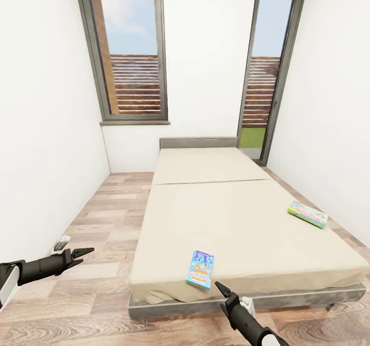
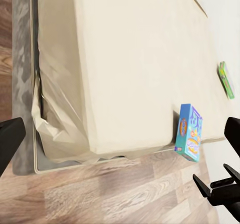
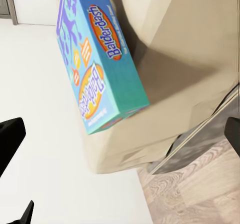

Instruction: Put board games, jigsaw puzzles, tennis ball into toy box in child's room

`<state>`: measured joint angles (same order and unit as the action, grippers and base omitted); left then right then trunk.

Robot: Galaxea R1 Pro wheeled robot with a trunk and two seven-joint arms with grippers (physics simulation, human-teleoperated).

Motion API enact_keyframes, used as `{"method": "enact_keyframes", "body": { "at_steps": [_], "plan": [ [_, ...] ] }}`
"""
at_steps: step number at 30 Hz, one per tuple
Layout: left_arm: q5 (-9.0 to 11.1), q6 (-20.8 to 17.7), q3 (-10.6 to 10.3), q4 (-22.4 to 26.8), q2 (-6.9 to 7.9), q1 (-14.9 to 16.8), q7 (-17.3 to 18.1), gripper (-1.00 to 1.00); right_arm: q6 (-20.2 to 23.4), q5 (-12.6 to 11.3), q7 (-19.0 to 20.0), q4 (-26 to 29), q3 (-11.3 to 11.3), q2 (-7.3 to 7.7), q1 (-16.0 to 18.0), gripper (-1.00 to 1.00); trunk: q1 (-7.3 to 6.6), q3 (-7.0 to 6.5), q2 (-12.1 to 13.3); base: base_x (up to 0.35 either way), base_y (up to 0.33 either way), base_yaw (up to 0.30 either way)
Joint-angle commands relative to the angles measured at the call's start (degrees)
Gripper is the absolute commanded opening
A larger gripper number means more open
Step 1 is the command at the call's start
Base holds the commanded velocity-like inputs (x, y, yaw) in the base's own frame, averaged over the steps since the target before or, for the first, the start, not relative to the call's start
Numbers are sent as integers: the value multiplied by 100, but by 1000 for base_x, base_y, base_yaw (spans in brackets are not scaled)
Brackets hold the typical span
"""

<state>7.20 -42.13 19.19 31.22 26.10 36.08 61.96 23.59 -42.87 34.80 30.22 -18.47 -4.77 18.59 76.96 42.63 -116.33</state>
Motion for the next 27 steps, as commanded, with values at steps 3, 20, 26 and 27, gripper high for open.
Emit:
{"method": "enact_keyframes", "body": {
  "at_steps": [3,20,26,27],
  "plan": [
    [19,-43,5,-2,0,4,8,100,49,-29,8,1,-33,-6,4,100,66,60,-124,0,0,0],
    [19,-40,6,-2,0,4,9,100,49,-24,9,1,-33,-12,4,100,285,240,-525,0,0,0],
    [19,-14,6,-2,0,4,1,100,49,-14,12,1,-33,-8,4,100,285,240,-525,0,0,0],
    [19,-12,6,-2,0,4,1,100,49,-12,13,1,-32,-8,4,100,285,240,-525,0,0,0]
  ]
}}
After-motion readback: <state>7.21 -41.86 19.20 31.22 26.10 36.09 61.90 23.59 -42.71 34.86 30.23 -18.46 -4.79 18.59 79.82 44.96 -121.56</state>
